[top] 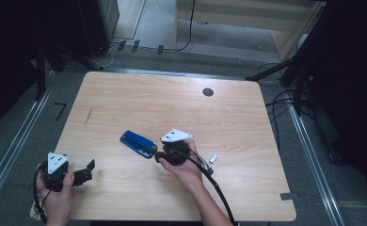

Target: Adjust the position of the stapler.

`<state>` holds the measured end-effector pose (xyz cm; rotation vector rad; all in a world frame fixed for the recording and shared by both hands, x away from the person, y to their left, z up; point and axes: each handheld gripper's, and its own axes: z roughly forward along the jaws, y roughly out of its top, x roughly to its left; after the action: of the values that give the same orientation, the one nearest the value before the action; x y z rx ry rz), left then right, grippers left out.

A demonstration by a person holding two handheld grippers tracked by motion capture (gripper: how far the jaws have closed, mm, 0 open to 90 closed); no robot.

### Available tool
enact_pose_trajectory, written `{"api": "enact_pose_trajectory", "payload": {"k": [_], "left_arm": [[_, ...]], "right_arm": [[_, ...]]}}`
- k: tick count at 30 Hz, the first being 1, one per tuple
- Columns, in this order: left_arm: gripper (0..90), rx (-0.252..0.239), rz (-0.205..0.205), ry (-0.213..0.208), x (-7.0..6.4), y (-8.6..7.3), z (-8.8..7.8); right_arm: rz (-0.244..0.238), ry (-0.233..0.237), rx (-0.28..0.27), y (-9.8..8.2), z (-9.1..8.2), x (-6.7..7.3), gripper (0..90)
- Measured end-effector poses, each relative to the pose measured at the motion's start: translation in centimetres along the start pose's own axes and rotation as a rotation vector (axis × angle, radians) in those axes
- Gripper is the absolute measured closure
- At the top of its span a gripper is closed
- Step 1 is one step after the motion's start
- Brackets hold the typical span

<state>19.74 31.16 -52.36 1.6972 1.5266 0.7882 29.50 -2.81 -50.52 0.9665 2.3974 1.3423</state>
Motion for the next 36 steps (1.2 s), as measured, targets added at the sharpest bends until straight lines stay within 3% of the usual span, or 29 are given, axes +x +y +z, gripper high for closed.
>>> {"api": "enact_pose_trajectory", "payload": {"k": [5,20,36], "left_arm": [[0.0,0.0,0.0,0.0,0.0,0.0,0.0],[0.0,0.001,0.0,-0.003,0.0,0.0,0.0],[0.0,0.004,0.001,-0.004,0.0,0.0,0.1]], "right_arm": [[-0.004,0.024,0.023,0.3,0.8,0.4,51.5],[-0.032,0.0,0.056,1.0,3.7,1.1,59.2],[-0.018,-0.006,0.025,1.0,5.8,1.6,61.1]]}}
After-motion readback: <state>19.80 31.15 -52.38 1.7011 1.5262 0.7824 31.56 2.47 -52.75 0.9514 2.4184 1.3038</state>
